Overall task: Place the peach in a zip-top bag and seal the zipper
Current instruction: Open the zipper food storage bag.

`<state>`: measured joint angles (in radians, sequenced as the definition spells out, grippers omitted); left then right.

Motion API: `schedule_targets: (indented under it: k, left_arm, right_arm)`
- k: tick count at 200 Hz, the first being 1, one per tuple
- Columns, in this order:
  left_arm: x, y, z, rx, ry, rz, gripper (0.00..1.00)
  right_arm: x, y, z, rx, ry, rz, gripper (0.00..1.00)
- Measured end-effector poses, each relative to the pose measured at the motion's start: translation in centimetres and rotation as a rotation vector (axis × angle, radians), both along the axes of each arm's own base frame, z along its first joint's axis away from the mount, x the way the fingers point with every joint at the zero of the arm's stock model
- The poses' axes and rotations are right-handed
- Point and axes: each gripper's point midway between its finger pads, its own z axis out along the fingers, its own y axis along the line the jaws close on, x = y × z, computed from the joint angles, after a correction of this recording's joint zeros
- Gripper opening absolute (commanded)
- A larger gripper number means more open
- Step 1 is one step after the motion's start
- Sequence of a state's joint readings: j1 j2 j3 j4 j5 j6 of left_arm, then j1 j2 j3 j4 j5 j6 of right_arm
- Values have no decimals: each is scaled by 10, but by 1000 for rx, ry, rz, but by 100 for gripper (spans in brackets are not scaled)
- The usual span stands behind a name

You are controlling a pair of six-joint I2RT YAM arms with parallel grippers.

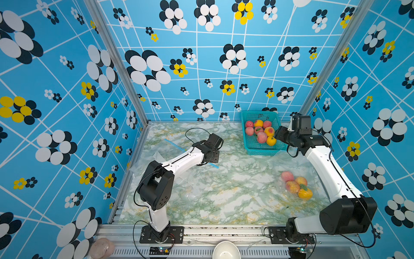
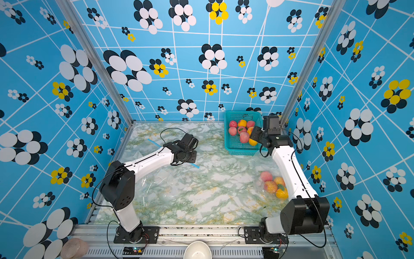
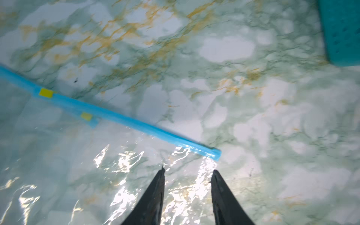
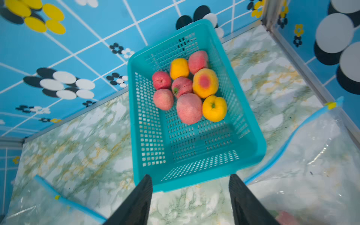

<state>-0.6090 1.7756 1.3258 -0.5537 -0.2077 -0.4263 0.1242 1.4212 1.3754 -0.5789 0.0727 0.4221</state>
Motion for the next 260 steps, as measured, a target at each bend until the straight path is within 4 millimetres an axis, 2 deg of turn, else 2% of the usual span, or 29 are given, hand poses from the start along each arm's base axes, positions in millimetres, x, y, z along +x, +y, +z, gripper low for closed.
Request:
schedule_targets:
  k: [24, 26, 39, 55, 79, 103, 116, 137, 162, 188, 260]
  left_arm:
    - [-1, 48, 2, 45, -10, 108, 42]
    - [0, 53, 3, 45, -13, 119, 46]
    - [5, 81, 9, 62, -30, 174, 50]
    - [14, 112, 17, 85, -56, 223, 50]
    - [31, 149, 18, 96, -69, 251, 49]
    - [45, 182, 5, 61, -35, 269, 48]
    - [54, 194, -2, 17, -13, 271, 48]
    - [74, 197, -11, -85, 9, 249, 47]
    - [92, 186, -18, -209, 33, 199, 46]
    - [106, 176, -27, -257, 54, 157, 45]
    - [104, 171, -57, -273, 139, 128, 45]
  right_arm:
    - [-13, 65, -8, -11, 25, 175, 65]
    - [-14, 71, -9, -10, 27, 191, 65]
    - [-21, 99, -15, -11, 43, 263, 65]
    - [-27, 125, -24, -13, 64, 328, 65]
    - [-31, 145, -39, -22, 98, 378, 65]
    - [-29, 149, -49, -26, 121, 384, 65]
    - [-29, 149, -51, -25, 125, 385, 65]
    - [-29, 152, -50, -19, 122, 392, 65]
    - [-29, 156, -49, -12, 118, 403, 65]
    - [-30, 158, -49, -9, 118, 408, 65]
    - [-28, 162, -45, 7, 113, 416, 65]
